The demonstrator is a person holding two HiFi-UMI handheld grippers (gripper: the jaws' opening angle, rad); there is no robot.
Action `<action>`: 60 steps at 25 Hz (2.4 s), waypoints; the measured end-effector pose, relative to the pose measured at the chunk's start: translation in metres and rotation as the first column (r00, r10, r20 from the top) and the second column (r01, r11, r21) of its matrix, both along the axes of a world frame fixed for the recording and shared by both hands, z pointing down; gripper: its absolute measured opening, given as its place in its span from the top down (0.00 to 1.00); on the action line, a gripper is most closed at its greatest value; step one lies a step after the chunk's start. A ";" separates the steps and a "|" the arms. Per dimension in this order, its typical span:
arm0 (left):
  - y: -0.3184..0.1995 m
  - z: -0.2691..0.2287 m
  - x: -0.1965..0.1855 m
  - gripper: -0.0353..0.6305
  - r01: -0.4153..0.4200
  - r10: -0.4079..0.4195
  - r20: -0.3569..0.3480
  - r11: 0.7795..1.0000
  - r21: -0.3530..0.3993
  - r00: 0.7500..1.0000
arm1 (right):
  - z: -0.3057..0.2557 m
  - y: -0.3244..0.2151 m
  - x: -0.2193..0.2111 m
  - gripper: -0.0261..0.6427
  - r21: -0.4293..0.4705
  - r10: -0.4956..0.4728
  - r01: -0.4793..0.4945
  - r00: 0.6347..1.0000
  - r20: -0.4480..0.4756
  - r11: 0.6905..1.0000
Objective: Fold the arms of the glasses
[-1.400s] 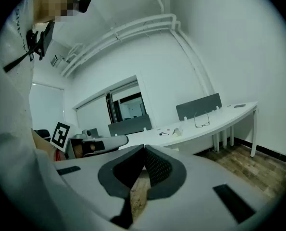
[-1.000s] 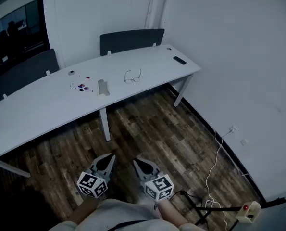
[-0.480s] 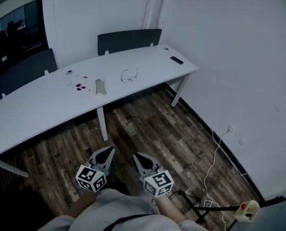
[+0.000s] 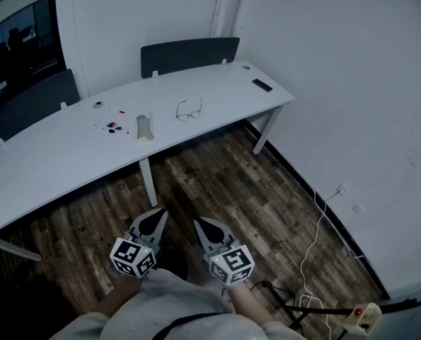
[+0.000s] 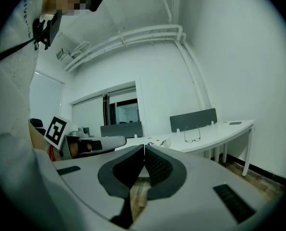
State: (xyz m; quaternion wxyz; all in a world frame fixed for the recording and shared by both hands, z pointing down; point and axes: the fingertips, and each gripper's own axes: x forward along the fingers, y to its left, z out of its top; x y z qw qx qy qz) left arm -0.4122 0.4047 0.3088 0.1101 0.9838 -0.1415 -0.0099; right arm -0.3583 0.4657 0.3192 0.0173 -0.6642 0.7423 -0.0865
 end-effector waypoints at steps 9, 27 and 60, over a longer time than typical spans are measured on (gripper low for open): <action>-0.099 0.021 0.095 0.93 -0.003 0.003 -0.016 1.000 -0.020 1.000 | 0.018 -0.094 0.089 0.93 -0.020 0.001 -0.002 1.000 -0.010 1.000; -0.329 0.045 0.277 0.92 -0.016 0.020 0.060 0.998 -0.060 0.998 | 0.050 -0.329 0.275 0.93 -0.103 0.016 -0.011 0.999 0.049 0.995; -0.495 0.104 0.385 0.69 0.392 -0.372 0.215 0.918 -0.056 0.903 | 0.113 -0.522 0.466 0.93 -0.245 -0.254 0.271 0.962 0.099 0.931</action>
